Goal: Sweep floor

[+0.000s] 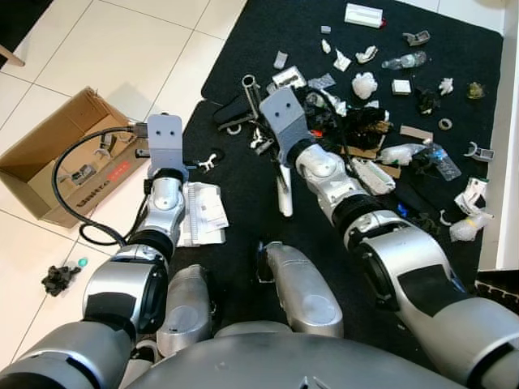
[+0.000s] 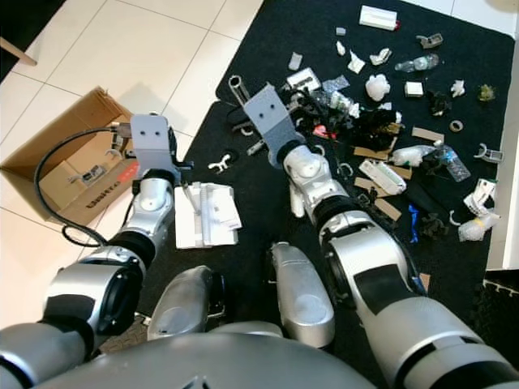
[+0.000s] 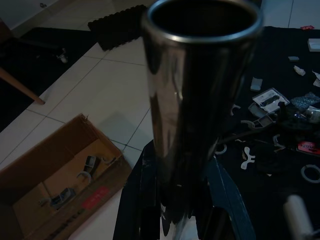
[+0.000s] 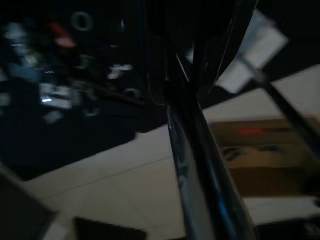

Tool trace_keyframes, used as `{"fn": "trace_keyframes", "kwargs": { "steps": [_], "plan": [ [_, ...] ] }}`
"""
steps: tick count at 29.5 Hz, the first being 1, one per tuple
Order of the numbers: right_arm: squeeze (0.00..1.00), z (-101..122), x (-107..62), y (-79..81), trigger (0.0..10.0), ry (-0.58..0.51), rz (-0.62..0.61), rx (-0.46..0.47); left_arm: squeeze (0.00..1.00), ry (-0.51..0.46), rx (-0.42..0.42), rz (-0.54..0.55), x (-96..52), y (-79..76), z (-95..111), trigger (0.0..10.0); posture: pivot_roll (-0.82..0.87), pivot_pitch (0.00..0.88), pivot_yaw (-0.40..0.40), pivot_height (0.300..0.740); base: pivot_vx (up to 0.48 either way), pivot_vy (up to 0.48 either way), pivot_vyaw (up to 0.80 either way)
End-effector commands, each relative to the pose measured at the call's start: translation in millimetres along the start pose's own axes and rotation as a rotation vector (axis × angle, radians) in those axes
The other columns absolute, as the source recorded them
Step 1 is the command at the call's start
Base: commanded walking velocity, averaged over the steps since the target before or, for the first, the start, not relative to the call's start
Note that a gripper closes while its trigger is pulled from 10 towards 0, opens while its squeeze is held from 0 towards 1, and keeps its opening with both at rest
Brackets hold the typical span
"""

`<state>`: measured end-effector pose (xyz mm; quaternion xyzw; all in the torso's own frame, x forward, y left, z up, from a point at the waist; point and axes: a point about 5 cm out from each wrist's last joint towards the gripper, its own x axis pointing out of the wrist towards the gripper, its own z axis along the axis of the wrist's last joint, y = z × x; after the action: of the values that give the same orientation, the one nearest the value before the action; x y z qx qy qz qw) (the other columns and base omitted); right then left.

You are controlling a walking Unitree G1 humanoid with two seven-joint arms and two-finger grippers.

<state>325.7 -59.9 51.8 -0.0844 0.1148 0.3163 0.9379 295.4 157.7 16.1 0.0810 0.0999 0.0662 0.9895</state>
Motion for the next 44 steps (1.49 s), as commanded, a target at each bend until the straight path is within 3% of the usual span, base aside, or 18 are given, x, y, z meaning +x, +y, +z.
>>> {"fn": "trace_keyframes", "kwargs": {
  "steps": [1, 6, 9, 11, 20, 27, 31, 34, 39, 41, 42, 44],
  "plan": [
    [0.0, -2, -0.2, 1.3, 10.0, -0.01, 0.002, 0.124, 0.0, 0.093, 0.062, 0.017, -8.3, 10.9, -21, 10.0, -0.02, 0.101, 0.001, 0.74, 0.0, 0.0, 0.0],
    [0.0, -2, 0.7, 2.1, 10.0, -0.014, -0.006, 0.189, 0.0, 0.093, 0.062, 0.017, -8.2, 11.0, -21, 10.0, -0.02, 0.101, 0.002, 0.74, 0.0, 0.0, 0.0],
    [0.0, -2, 4.7, 4.9, 10.0, -0.02, -0.033, 0.417, 0.0, 0.093, 0.064, 0.013, -8.0, 10.7, -21, 10.0, -0.02, 0.105, 0.005, 0.74, 0.0, 0.0, 0.0],
    [0.0, -2, 6.0, 6.1, 10.0, -0.016, -0.045, 0.51, 0.0, 0.094, 0.067, 0.012, -8.0, 10.7, -21, 10.0, -0.02, 0.106, 0.005, 0.74, 0.0, 0.0, 0.0],
    [0.0, -2, 8.3, 5.5, 10.0, -0.005, -0.061, 0.663, 0.0, 0.094, 0.072, 0.016, -8.2, 12.0, -21, 10.0, -0.01, 0.106, 0.003, 0.74, 0.0, 0.0, 0.0],
    [0.0, 1, 9.4, 4.0, 10.0, -0.006, -0.05, 0.666, 0.0, 0.095, 0.074, 0.016, -8.3, 12.0, -21, 10.0, -0.01, 0.106, 0.004, 0.74, 0.0, 0.0, 0.0],
    [0.0, 19, 12.1, -5.8, 10.0, -0.096, -0.024, 0.712, 0.0, 0.094, 0.076, 0.015, -8.0, 11.5, -21, 10.0, -0.01, 0.107, 0.005, 0.74, 0.0, 0.0, 0.0],
    [0.0, 40, 13.9, -15.7, 10.0, -0.199, 0.008, 0.681, 0.0, 0.094, 0.078, 0.015, -7.8, 11.5, -21, 10.0, -0.01, 0.107, 0.005, 0.74, 0.0, 0.0, 0.0],
    [0.0, 52, 13.6, -20.9, 10.0, -0.255, 0.013, 0.596, 0.0, 0.093, 0.078, 0.015, -8.0, 11.5, -21, 10.0, -0.01, 0.107, 0.006, 0.74, 0.0, 0.0, 0.0],
    [0.0, 62, 9.5, -27.0, 10.0, -0.312, -0.028, 0.37, 0.0, 0.079, 0.081, 0.017, -7.4, 10.8, -19, 10.0, -0.01, 0.107, 0.004, 0.74, 0.0, 0.0, 0.0],
    [0.0, 62, 9.5, -27.0, 10.0, -0.312, -0.028, 0.37, 0.0, 0.079, 0.081, 0.017, -7.4, 10.8, -19, 10.0, -0.01, 0.107, 0.004, 0.74, 0.0, 0.0, 0.0],
    [0.0, 63, 5.6, -30.2, 10.0, -0.326, -0.076, 0.244, 0.0, 0.057, 0.084, 0.022, -6.1, 10.8, -15, 10.0, -0.01, 0.106, 0.004, 0.74, 0.0, 0.0, 0.0]
  ]
}}
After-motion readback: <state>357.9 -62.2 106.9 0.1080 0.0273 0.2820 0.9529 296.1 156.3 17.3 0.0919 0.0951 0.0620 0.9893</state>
